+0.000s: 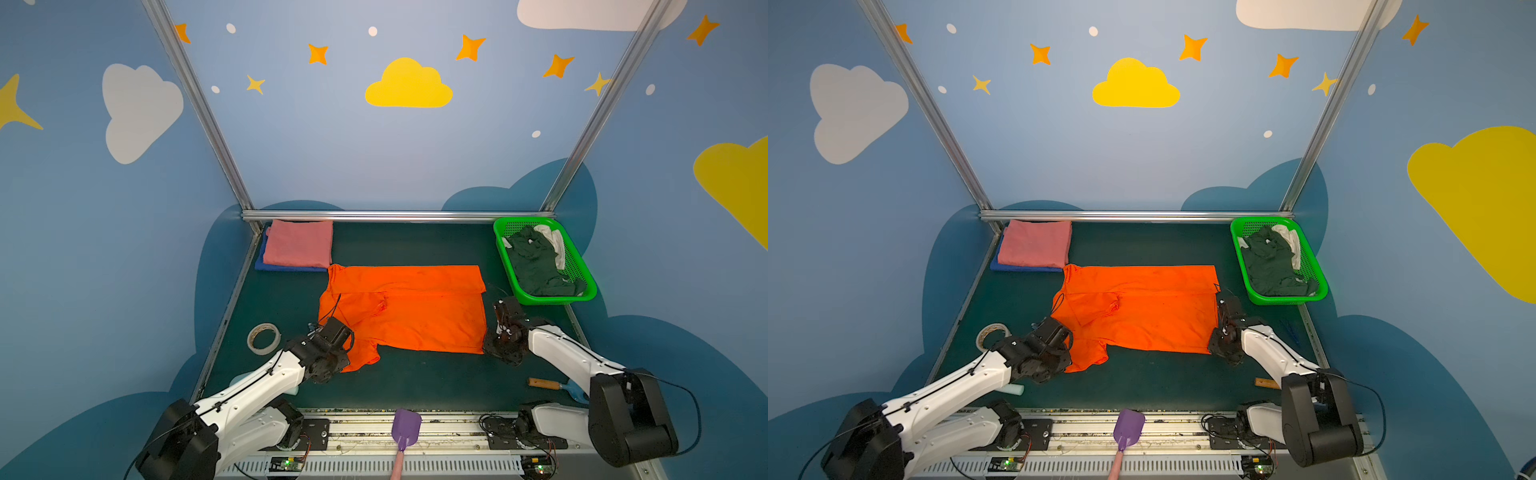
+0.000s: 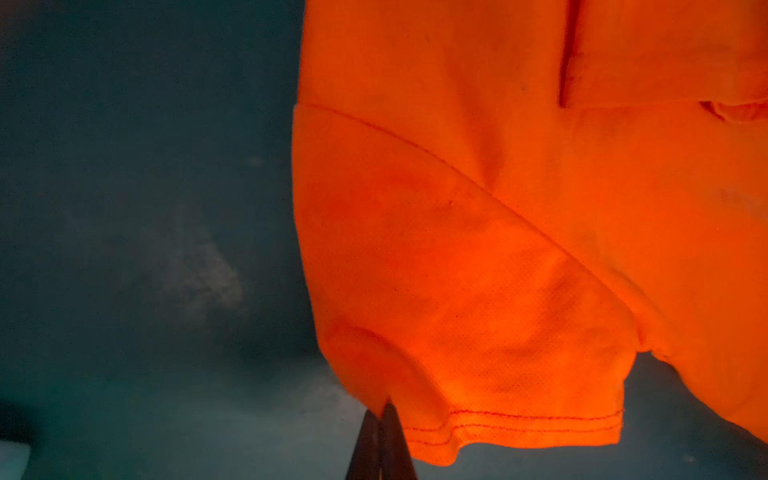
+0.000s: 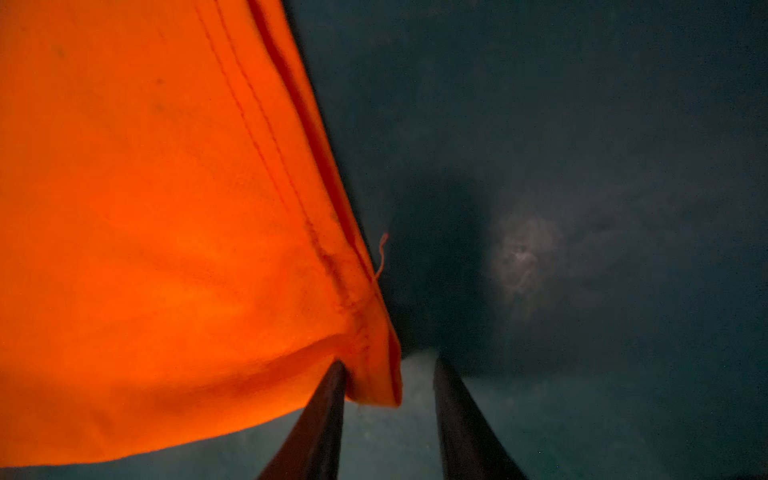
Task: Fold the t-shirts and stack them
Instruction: 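Lower both grippers and pinch the near hem corners of the orange shirt, then lift the near hem with both grippers and fold it over toward the far edge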
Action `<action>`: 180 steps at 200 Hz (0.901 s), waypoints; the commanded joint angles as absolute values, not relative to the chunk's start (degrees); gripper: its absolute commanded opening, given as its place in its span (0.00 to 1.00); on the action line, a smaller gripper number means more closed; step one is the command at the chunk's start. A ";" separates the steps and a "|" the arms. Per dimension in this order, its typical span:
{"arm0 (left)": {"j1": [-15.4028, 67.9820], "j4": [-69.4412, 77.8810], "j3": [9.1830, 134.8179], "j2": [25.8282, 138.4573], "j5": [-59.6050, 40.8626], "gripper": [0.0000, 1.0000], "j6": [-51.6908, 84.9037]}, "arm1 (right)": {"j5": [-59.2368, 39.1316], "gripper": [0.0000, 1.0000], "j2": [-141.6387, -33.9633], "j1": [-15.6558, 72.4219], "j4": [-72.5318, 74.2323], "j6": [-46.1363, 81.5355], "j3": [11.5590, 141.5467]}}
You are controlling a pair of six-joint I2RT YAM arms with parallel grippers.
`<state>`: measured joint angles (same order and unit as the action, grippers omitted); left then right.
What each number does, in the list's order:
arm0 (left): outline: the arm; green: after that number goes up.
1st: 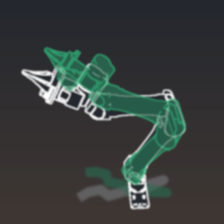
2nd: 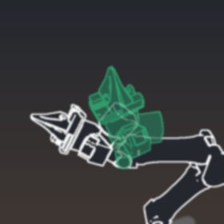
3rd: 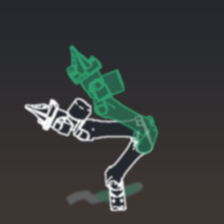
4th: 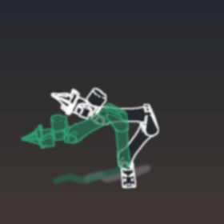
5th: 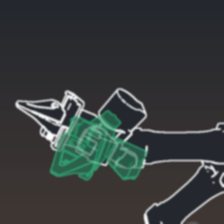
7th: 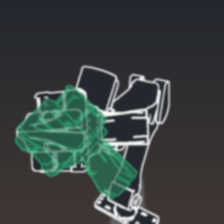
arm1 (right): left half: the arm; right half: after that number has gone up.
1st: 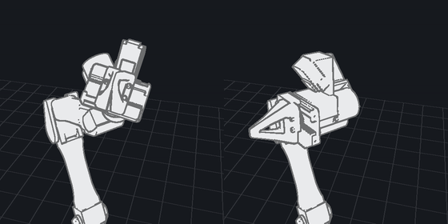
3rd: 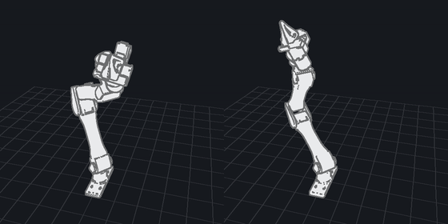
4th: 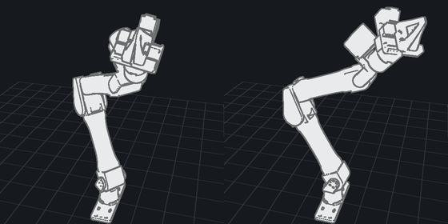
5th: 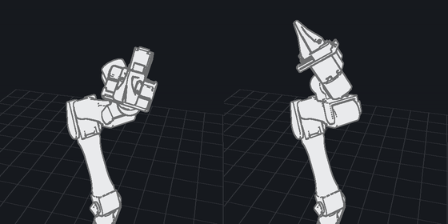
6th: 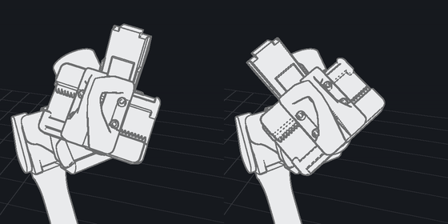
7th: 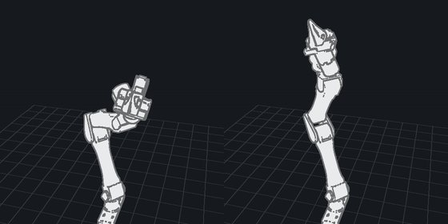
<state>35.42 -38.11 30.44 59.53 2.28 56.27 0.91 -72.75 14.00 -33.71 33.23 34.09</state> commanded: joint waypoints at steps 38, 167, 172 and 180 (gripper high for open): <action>35.41 -40.59 33.61 60.03 4.41 0.05 55.31 | 1.23 0.13 -74.45 13.91 -32.97 32.88 36.46; 25.97 -38.38 47.26 65.70 6.22 0.05 44.74 | 2.92 0.00 -74.28 13.12 -36.69 30.04 45.75; 25.14 -38.18 48.01 66.45 5.95 0.05 44.01 | 2.98 0.00 -74.78 12.96 -36.81 29.77 46.33; 24.05 -37.83 49.23 67.80 5.65 0.05 42.93 | 2.90 0.00 -76.22 12.54 -37.16 28.95 47.76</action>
